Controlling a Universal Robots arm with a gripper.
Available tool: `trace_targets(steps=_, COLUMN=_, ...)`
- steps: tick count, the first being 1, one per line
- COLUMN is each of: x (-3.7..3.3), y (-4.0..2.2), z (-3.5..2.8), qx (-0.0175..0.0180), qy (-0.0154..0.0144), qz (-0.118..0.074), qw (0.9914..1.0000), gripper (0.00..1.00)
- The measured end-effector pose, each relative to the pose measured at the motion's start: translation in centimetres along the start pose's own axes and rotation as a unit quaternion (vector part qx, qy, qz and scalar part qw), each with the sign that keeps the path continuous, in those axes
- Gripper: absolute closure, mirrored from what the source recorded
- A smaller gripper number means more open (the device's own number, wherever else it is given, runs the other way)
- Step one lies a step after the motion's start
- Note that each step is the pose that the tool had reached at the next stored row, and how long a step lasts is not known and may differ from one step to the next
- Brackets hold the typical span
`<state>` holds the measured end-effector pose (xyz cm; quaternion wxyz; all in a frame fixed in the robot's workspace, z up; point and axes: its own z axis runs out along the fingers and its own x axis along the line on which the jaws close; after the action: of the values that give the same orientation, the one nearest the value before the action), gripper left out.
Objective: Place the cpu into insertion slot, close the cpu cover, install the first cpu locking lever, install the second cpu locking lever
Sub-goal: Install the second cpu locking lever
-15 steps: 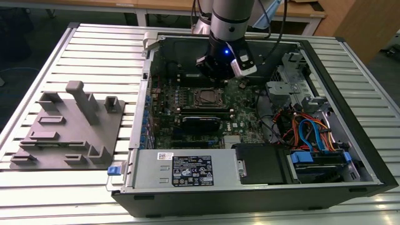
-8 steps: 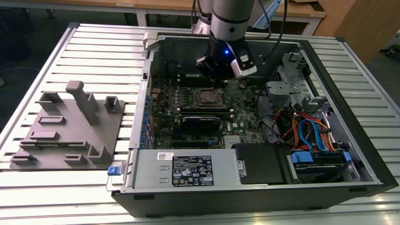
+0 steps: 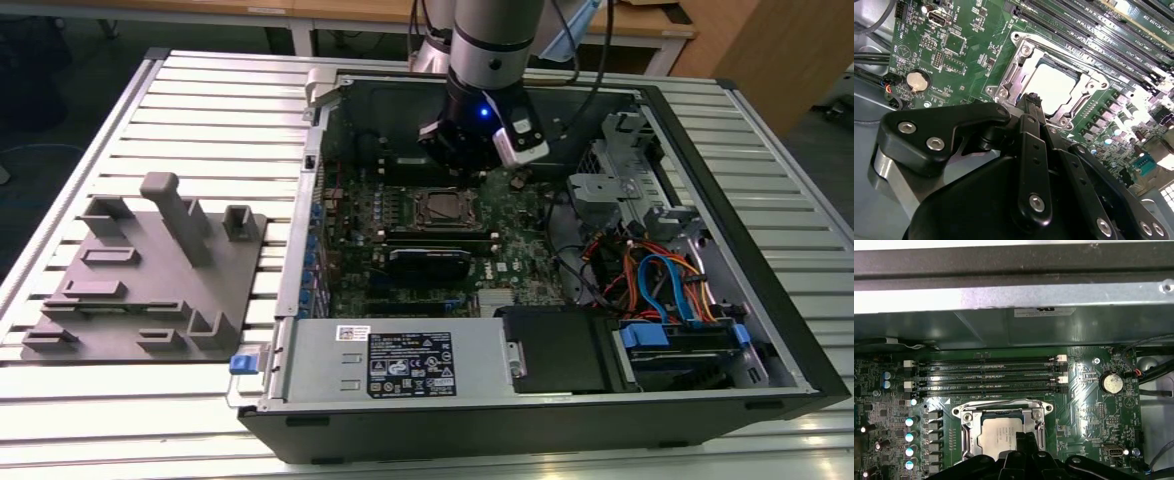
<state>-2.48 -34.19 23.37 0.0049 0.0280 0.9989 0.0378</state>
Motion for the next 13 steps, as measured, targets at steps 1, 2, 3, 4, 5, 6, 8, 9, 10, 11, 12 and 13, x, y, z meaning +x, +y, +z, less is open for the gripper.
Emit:
trace_targets(steps=1, x=0.0, y=-0.02, z=0.0, qx=0.0, qy=0.0, qz=0.0, qw=1.0, gripper=0.9)
trace_targets(steps=2, x=0.0, y=-0.03, z=-0.01, qx=0.0001, qy=0.0, qz=0.0, qw=1.0, gripper=0.9)
trace_targets(steps=3, x=0.0, y=-0.03, z=-0.03, qx=0.0001, qy=0.0001, qz=0.0, qw=1.0, gripper=0.9)
trace_targets(steps=4, x=0.0, y=-0.02, z=-0.13, qx=0.0001, qy=0.0001, qz=0.0, qw=1.0, gripper=0.9)
trace_targets(steps=5, x=0.0, y=-0.01, z=-0.31, qx=0.0001, qy=0.0, qz=0.0, qw=1.0, gripper=0.9)
trace_targets(steps=6, x=-0.01, y=0.01, z=-0.52, qx=0.0001, qy=0.0, qz=0.0, qw=1.0, gripper=0.9)
trace_targets(steps=8, x=-0.01, y=0.04, z=-0.85, qx=0.0, qy=0.0, qz=0.0, qw=1.0, gripper=0.9)
trace_targets(steps=9, x=-0.01, y=0.04, z=-0.94, qx=0.0, qy=0.0, qz=0.0, qw=1.0, gripper=0.9)
trace_targets(steps=10, x=-0.01, y=0.05, z=-0.95, qx=0.0, qy=0.0, qz=0.0, qw=1.0, gripper=0.9)
trace_targets(steps=11, x=-0.01, y=0.05, z=-0.95, qx=-0.0001, qy=-0.0001, qz=0.0, qw=1.0, gripper=0.9)
trace_targets(steps=12, x=-0.01, y=0.04, z=-0.95, qx=-0.0001, qy=0.0, qz=0.0, qw=1.0, gripper=0.9)
trace_targets(steps=13, x=-0.01, y=0.02, z=-0.95, qx=0.0, qy=0.0, qz=0.0, qw=1.0, gripper=0.9)
